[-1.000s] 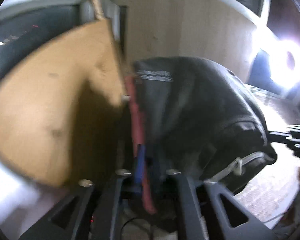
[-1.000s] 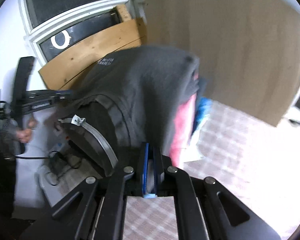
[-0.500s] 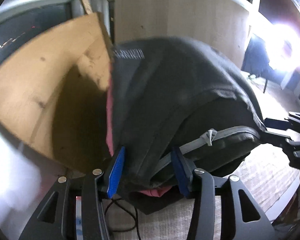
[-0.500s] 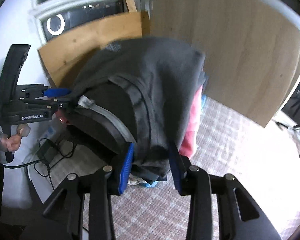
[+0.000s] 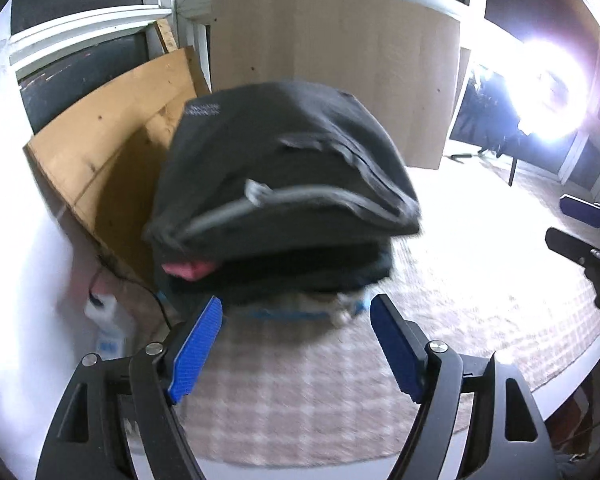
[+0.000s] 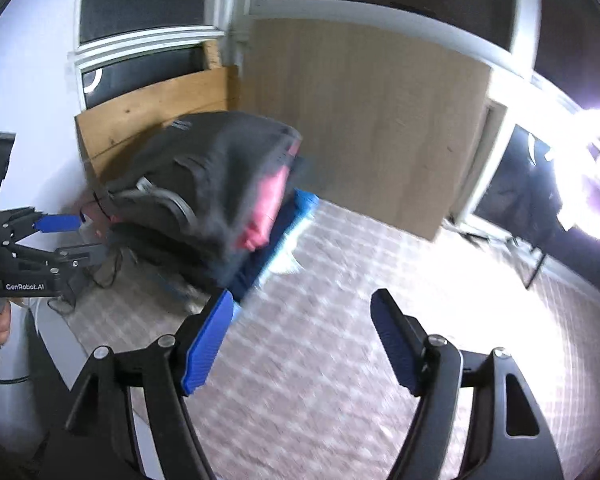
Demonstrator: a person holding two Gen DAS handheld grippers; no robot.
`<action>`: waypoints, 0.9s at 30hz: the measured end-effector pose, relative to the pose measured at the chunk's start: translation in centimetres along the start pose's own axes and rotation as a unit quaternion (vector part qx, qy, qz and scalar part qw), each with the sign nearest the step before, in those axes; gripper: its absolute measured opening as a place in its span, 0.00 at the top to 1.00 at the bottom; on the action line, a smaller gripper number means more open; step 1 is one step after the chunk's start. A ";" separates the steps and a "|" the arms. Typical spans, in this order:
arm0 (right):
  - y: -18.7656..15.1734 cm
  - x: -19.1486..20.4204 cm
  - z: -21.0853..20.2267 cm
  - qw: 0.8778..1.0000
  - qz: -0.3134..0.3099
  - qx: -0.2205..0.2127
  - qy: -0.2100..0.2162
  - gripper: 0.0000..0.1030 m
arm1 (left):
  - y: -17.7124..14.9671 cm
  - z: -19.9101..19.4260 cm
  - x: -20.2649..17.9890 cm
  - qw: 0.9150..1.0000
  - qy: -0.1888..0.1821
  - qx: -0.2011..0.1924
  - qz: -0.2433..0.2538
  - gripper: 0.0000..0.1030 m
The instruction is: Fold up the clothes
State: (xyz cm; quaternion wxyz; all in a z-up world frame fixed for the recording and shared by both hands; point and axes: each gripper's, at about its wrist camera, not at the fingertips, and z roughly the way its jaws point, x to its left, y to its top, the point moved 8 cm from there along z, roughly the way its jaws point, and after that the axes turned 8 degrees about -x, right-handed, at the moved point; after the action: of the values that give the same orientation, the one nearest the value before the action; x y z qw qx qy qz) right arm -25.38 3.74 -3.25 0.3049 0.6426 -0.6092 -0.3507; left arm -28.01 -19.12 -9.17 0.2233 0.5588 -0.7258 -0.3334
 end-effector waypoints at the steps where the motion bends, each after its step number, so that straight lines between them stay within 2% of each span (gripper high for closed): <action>1: -0.8 -1.1 -0.7 1.000 0.004 0.003 -0.005 0.31 | -0.7 -0.4 -0.8 1.000 0.002 0.008 -0.009 0.27; 5: -3.7 -4.0 -2.9 1.000 0.015 0.006 -0.013 0.31 | -3.1 -1.6 -3.5 0.999 0.003 0.023 -0.045 0.27; 12: -8.7 -7.3 -5.7 0.999 0.029 0.013 -0.008 0.31 | -6.8 -4.5 -8.7 0.998 -0.008 0.034 -0.055 0.27; 22: -11.5 -10.8 -8.6 0.999 0.041 0.012 -0.013 0.31 | -7.9 -7.2 -11.5 0.997 -0.004 0.036 -0.064 0.27; 27: -12.3 -11.5 -9.2 0.999 0.043 0.012 -0.017 0.31 | -7.7 -8.2 -12.5 0.997 -0.019 0.029 -0.067 0.27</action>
State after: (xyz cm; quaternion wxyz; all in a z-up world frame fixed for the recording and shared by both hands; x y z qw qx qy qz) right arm -10.93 15.81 -7.19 0.3022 0.6132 -0.6455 -0.3407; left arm -13.70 -10.25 -8.65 0.1707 0.6063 -0.6997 -0.3372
